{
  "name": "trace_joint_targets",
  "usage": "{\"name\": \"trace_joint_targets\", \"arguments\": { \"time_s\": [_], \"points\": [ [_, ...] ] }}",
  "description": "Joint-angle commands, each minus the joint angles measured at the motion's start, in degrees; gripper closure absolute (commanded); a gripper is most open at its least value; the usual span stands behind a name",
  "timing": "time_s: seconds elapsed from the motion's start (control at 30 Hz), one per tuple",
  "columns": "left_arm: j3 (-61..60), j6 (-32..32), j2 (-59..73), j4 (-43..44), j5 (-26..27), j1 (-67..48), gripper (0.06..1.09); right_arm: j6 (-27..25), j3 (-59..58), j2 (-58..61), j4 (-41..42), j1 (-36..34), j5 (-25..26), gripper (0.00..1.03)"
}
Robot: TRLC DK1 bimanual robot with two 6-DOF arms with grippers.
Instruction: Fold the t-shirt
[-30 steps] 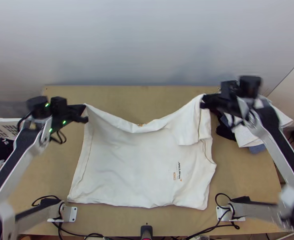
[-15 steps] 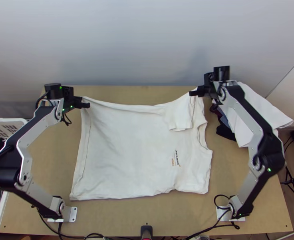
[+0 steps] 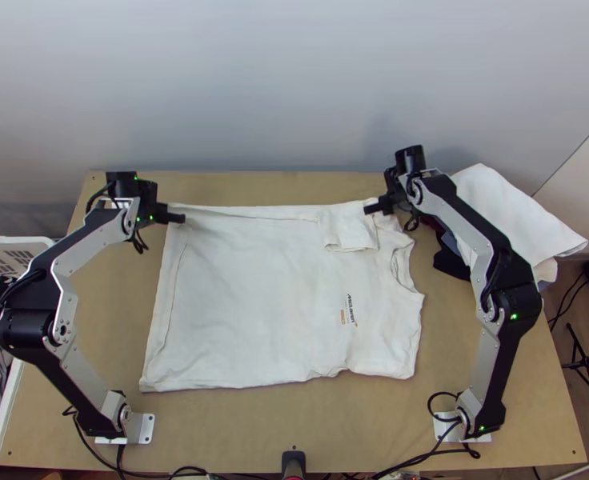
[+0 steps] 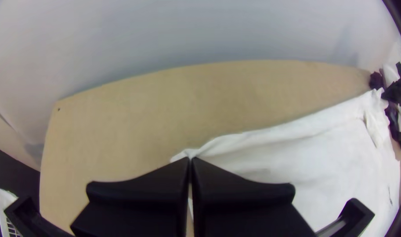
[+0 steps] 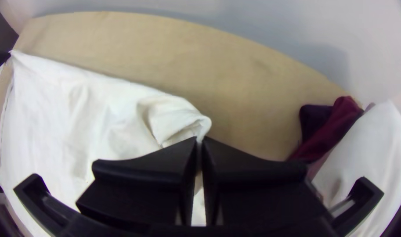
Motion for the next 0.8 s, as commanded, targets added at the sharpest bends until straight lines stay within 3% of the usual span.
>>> {"name": "trace_joint_targets", "arguments": {
  "time_s": [0.0,0.27,0.77],
  "points": [
    [-4.9,2.5,-3.6,-3.8,2.0,-0.4,1.04,0.2,-4.7,-5.8,-4.9,2.1,-2.3,1.00],
    [-8.3,3.2,-12.6,-7.3,3.0,0.5,1.04,0.3,-9.7,-15.7,-6.1,0.9,-2.3,1.00],
    [-6.7,4.4,-12.7,-11.8,3.7,2.5,1.04,0.0,-19.1,-20.0,-6.1,-5.3,-4.1,1.00]
  ]
}}
